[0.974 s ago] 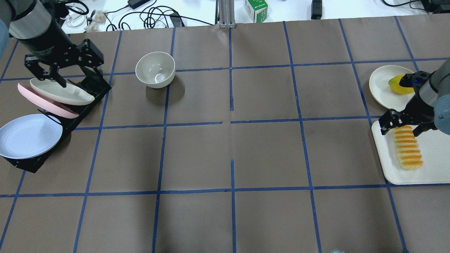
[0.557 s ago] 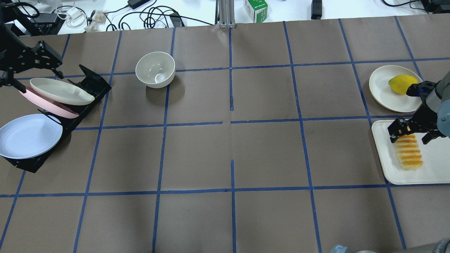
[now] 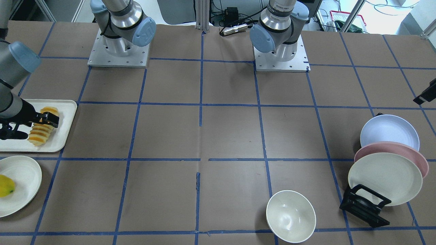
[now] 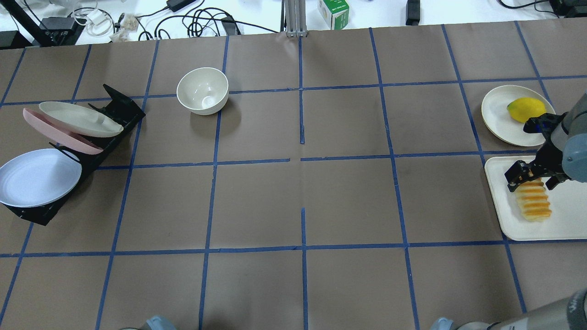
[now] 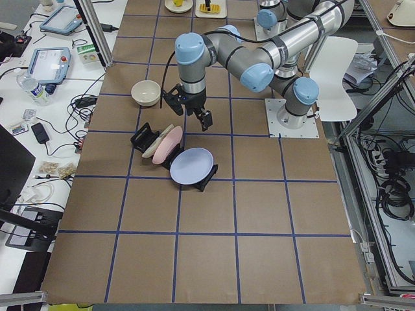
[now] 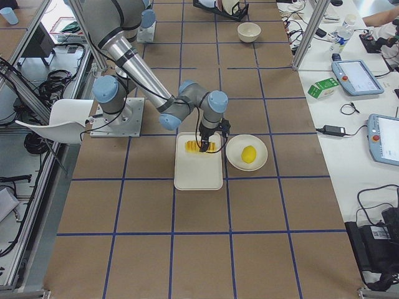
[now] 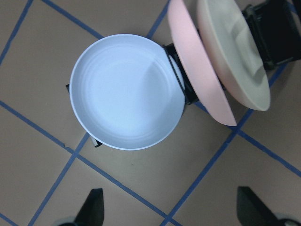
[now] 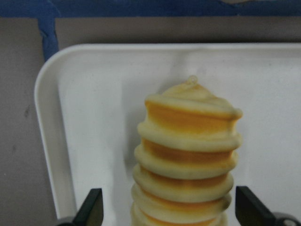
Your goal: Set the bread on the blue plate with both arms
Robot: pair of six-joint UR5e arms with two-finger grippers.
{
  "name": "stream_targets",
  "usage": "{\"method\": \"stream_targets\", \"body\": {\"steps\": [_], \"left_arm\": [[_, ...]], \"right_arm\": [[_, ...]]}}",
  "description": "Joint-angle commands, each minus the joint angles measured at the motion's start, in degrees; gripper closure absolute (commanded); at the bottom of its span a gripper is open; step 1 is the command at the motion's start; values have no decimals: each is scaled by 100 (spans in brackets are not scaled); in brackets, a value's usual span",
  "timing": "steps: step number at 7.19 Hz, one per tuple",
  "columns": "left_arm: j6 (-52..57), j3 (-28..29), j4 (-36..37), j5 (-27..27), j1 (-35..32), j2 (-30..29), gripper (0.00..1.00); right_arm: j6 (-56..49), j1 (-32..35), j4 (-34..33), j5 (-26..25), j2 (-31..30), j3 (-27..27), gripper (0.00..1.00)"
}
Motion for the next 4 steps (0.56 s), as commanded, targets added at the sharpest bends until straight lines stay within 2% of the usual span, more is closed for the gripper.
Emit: {"method": "stream_targets", "body": {"steps": [1, 2, 3, 4], "left_arm": [[201, -345, 815, 1, 547, -466, 7], [193, -635, 1597, -8, 565, -773, 7], [201, -794, 2110, -17, 565, -1107, 14], [201, -805, 2306, -25, 565, -1328, 14]], "right_arm": [[-65, -4, -60, -30, 150, -2, 28], [-109, -4, -78, -326, 159, -20, 81], [-135, -4, -78, -433, 107, -20, 100], [-136, -4, -43, -417, 81, -20, 100]]}}
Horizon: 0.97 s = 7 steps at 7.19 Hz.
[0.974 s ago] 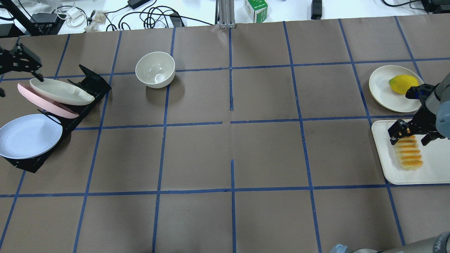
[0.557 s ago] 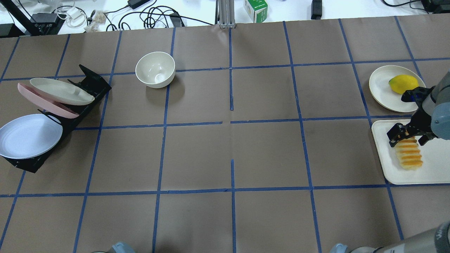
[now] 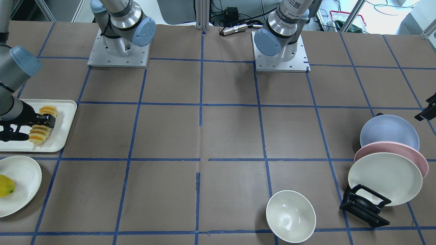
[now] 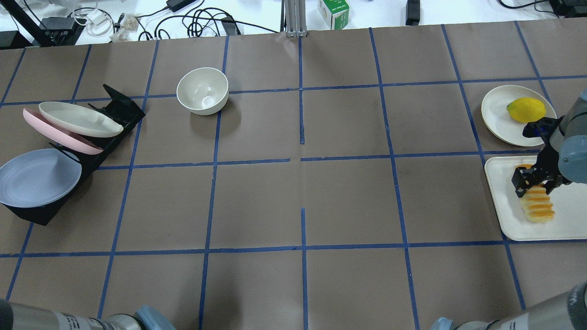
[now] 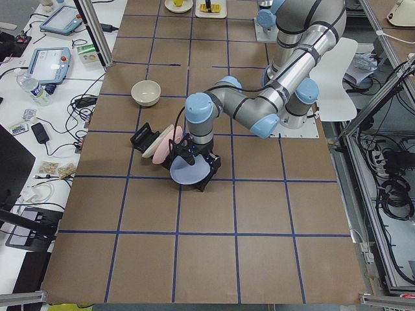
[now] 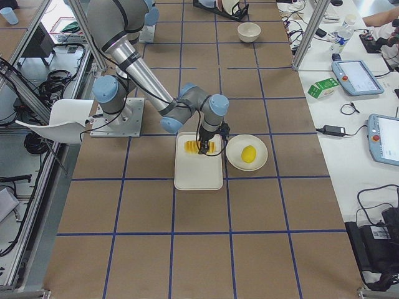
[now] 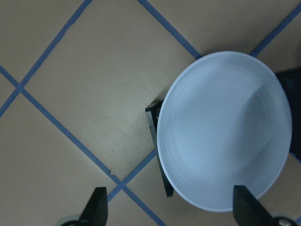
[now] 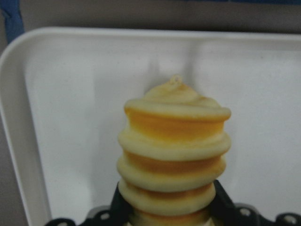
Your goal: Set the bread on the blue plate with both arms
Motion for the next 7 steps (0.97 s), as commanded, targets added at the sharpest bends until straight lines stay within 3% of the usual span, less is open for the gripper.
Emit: {"method": "stream_targets", "body": {"steps": [1, 2, 5, 6, 7], "left_arm": [[14, -118, 431, -10, 9, -454, 24], [31, -83, 431, 7, 9, -525, 42], [75, -109, 405, 25, 17, -622, 45], [76, -109, 396, 112, 17, -640, 59], [76, -109, 396, 130, 17, -631, 83]], "right_arm": [[-6, 9, 59, -56, -85, -3, 100], [-6, 17, 68, -56, -181, 14, 100], [3, 18, 59, -56, -182, 32, 100], [3, 26, 68, -56, -182, 14, 100], [3, 35, 94, -56, -190, 14, 100]]}}
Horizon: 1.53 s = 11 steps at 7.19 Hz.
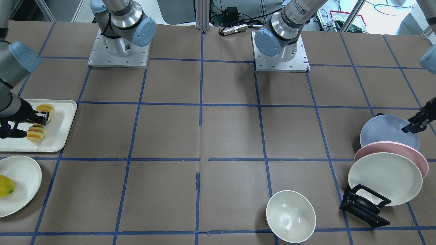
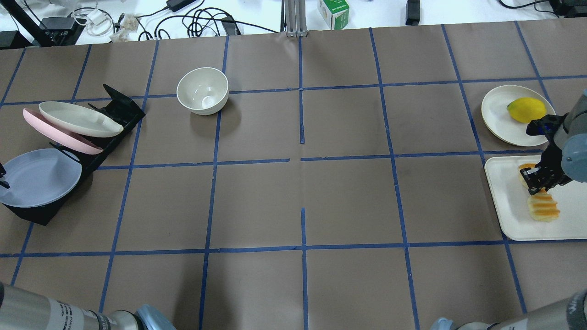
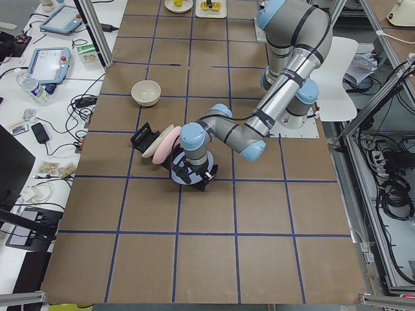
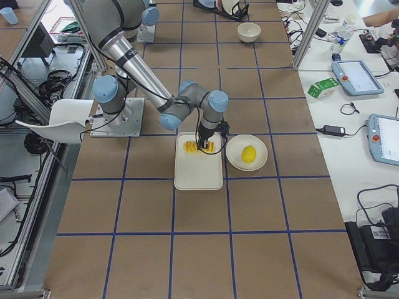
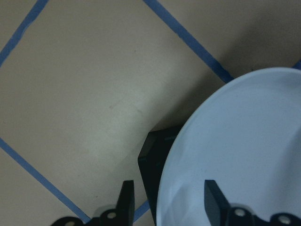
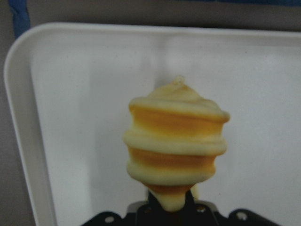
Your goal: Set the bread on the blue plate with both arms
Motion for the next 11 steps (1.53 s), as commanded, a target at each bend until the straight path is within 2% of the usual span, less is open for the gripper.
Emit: {"method": "stream_targets", "body": {"steps": [1, 4, 6, 7, 8, 9, 10, 11], "left_arm": [[29, 0, -13, 35, 9, 13, 100], [187, 79, -83, 35, 9, 162, 100], [179, 175, -433, 62, 9, 538, 100], [187, 315, -974, 79, 18, 906, 100], [205, 603, -1667, 419, 9, 1258, 100], [205, 980, -2388, 492, -8, 1583, 100], [214, 1315, -2891, 536, -95, 1865, 100], [248, 1388, -2957, 562, -366, 1920, 100]], "right_arm": [[0, 17, 84, 0, -51, -13, 100], [-8, 26, 102, 0, -78, -65, 100], [0, 26, 198, 0, -78, -118, 100], [0, 26, 199, 0, -87, -127, 100], [9, 26, 199, 0, -139, -119, 100], [18, 35, 233, 0, -218, -118, 100], [35, 44, 286, 0, -245, -118, 100], [53, 44, 278, 0, -245, -127, 100]]}}
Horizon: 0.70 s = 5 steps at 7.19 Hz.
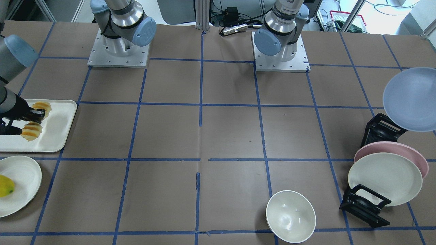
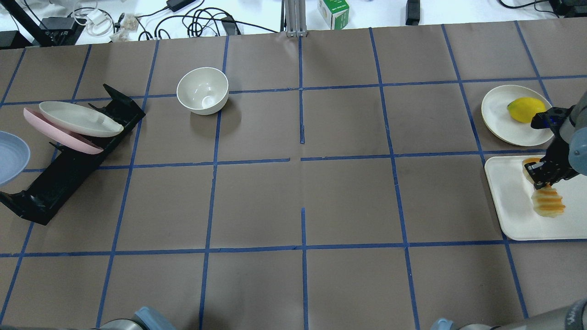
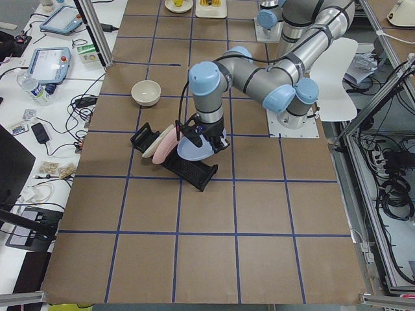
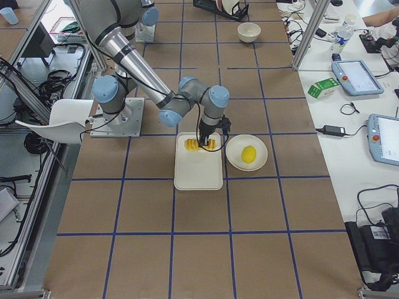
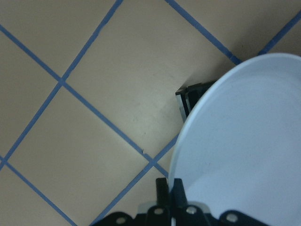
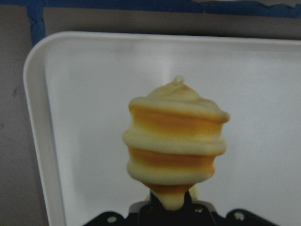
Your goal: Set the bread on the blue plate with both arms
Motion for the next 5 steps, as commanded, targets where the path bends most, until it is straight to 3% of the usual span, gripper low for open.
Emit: {"method": "stream_targets", "body": {"steps": [1, 3, 5], "left_arm": [[-4, 207, -273, -65, -895, 194, 100], [-92, 267, -125, -1116, -2415, 255, 100], [-118, 190, 227, -1918, -3436, 108, 100]], "right_arm": [[13, 4, 77, 0, -28, -67, 100], [-23, 4, 461, -9, -20, -382, 100], [21, 13, 656, -9, -19, -620, 100]]}}
